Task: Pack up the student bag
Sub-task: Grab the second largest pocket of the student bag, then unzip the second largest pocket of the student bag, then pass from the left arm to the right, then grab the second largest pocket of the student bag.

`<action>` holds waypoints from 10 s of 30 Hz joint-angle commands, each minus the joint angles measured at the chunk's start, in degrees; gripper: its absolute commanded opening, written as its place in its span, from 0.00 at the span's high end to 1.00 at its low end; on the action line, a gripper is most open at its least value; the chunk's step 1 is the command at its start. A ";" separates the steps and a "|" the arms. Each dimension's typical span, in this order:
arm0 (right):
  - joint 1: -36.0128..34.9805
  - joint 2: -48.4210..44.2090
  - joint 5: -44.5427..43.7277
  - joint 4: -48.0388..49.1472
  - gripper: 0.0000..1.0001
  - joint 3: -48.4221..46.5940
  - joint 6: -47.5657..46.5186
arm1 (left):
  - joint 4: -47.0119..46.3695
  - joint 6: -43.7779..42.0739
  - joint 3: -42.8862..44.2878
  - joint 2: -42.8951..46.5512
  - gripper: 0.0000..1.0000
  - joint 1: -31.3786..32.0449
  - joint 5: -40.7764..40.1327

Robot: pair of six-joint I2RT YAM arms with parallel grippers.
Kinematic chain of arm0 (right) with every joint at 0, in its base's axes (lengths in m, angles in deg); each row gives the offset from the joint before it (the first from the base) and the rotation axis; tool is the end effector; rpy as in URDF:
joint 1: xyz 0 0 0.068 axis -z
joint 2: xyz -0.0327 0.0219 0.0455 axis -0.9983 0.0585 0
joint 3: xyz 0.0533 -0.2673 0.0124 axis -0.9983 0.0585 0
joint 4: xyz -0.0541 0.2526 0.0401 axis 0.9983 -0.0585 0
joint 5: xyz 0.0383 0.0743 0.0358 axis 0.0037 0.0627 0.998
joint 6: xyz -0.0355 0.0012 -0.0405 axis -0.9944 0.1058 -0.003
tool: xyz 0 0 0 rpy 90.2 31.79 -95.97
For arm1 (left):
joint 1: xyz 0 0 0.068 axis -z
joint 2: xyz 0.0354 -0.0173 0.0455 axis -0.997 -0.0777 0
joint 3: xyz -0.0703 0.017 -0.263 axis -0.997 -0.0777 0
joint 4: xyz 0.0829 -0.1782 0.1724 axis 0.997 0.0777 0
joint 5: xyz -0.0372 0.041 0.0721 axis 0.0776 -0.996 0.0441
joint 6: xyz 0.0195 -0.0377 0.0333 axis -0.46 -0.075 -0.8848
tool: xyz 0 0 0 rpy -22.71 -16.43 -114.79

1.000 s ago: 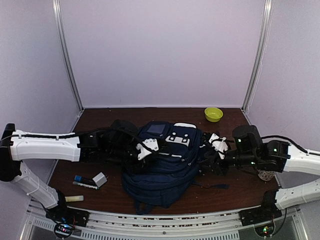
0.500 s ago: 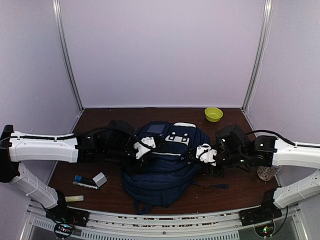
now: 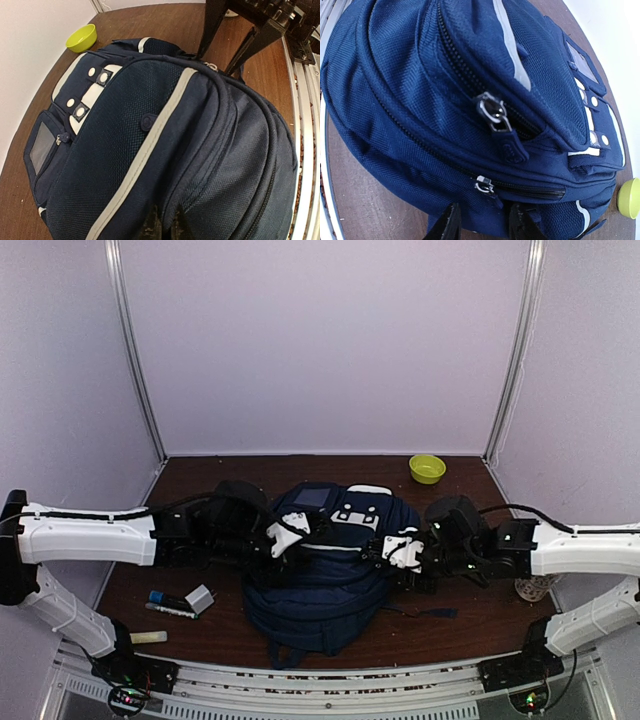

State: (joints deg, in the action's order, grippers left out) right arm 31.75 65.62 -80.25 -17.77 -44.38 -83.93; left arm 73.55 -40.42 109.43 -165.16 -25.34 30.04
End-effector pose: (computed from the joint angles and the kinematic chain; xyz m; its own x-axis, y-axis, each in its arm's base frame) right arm 0.1399 0.2066 0.2320 0.0834 -0.7263 -0.6823 -0.9437 0.1622 -0.2881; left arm 0.1519 -0.2682 0.2529 -0.1639 0.5826 -0.7961 0.9177 0.3861 0.0936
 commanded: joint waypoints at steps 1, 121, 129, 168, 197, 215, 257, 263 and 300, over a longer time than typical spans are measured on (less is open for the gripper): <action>-0.19 1.12 -1.35 5.46 0.66 1.30 0.63 | -5.06 2.86 0.21 2.90 1.00 -0.97 -0.62; -19.68 8.26 -2.98 21.68 1.00 -5.40 42.70 | -5.45 7.68 6.63 -4.01 1.00 0.98 7.68; -19.79 10.06 -6.11 24.71 1.00 -4.45 44.98 | -5.38 7.93 6.07 -3.38 1.00 0.97 7.58; -19.00 11.43 6.80 32.14 0.98 -8.50 55.60 | -4.68 8.27 3.43 -1.38 1.00 1.23 5.52; -13.19 -12.28 -1.51 -0.58 0.37 -7.26 22.23 | -2.07 9.39 1.35 5.33 1.00 1.36 5.06; -1.70 -1.43 22.42 -1.62 0.41 -13.06 11.79 | -0.84 11.89 0.82 7.02 1.00 1.58 4.71; 0.54 5.80 23.39 6.93 1.00 -8.48 31.42 | -0.24 10.03 3.54 3.56 1.00 2.64 4.74; -4.11 -0.98 10.87 10.23 1.00 -2.73 39.64 | -0.29 9.38 6.70 1.47 0.98 3.00 5.42; -7.45 9.01 -9.78 12.19 1.00 -13.67 50.39 | 16.50 25.86 -2.12 13.49 0.31 5.95 -5.21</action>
State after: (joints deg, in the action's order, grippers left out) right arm 23.97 74.52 -84.77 -7.25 -55.24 -35.02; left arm 89.84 -17.18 108.08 -149.38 -19.75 23.86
